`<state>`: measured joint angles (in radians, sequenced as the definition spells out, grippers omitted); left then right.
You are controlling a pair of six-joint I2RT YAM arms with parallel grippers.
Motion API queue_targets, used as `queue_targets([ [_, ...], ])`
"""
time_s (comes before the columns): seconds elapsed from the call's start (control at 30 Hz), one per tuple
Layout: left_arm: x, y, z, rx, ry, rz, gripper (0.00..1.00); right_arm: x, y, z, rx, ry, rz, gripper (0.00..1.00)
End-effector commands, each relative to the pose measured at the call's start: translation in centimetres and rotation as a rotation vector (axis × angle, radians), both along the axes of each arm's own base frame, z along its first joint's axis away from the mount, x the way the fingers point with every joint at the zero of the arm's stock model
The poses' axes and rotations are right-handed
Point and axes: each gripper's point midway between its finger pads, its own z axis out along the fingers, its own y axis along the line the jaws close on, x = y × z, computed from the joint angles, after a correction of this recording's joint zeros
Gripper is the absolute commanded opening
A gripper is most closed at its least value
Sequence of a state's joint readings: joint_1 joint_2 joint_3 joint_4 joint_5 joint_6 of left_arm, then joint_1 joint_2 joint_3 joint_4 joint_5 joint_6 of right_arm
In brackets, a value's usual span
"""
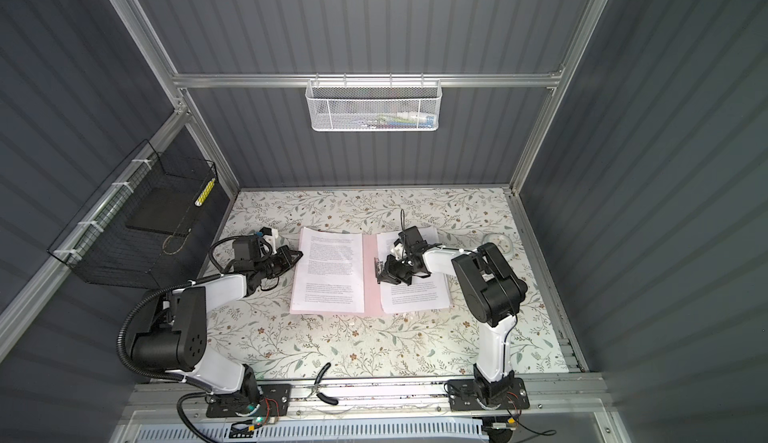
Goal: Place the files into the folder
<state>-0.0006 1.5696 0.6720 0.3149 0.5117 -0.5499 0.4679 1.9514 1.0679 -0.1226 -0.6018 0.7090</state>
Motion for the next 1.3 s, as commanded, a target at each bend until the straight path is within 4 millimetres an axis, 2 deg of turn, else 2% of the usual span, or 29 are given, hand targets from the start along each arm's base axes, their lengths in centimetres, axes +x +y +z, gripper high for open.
queue_targets([
  [0.0, 0.3, 0.0, -0.4, 0.027, -0.005, -0.009, 0.00, -4.3, -6.8, -8.6, -0.345, 0.204, -0.074, 0.00],
  [0.13, 0.4, -0.2, -0.4, 0.018, -0.006, -0.016, 0.00, -4.7, -6.5, -9.3, -0.353, 0.219, -0.055, 0.00],
  [0.23, 0.4, -0.6, -0.5, 0.015, -0.003, -0.027, 0.00, -4.6, -5.0, -8.8, -0.298, 0.219, -0.045, 0.00],
  [0.4, 0.4, -0.9, -0.5, 0.016, -0.001, -0.033, 0.00, -3.7, -2.0, -6.2, -0.162, 0.187, -0.025, 0.00],
  [0.57, 0.4, -0.9, -0.4, 0.019, -0.005, -0.034, 0.00, -3.2, 0.6, -2.7, -0.009, 0.165, -0.003, 0.00],
  [0.73, 0.4, -1.0, -0.2, 0.021, -0.010, -0.037, 0.00, -2.9, 1.6, -0.9, 0.023, 0.142, 0.016, 0.00],
  [0.97, 0.4, -1.0, 0.0, 0.025, -0.015, -0.038, 0.00, -3.1, 1.4, -1.6, 0.010, 0.158, 0.015, 0.00],
  [1.13, 0.3, -0.9, 0.3, 0.036, -0.017, -0.035, 0.00, -2.6, 1.0, 0.2, 0.003, 0.103, 0.002, 0.31],
  [1.27, 0.4, -0.9, 0.4, 0.038, -0.021, -0.038, 0.00, -1.8, 0.5, 2.6, -0.015, 0.045, 0.007, 0.42],
])
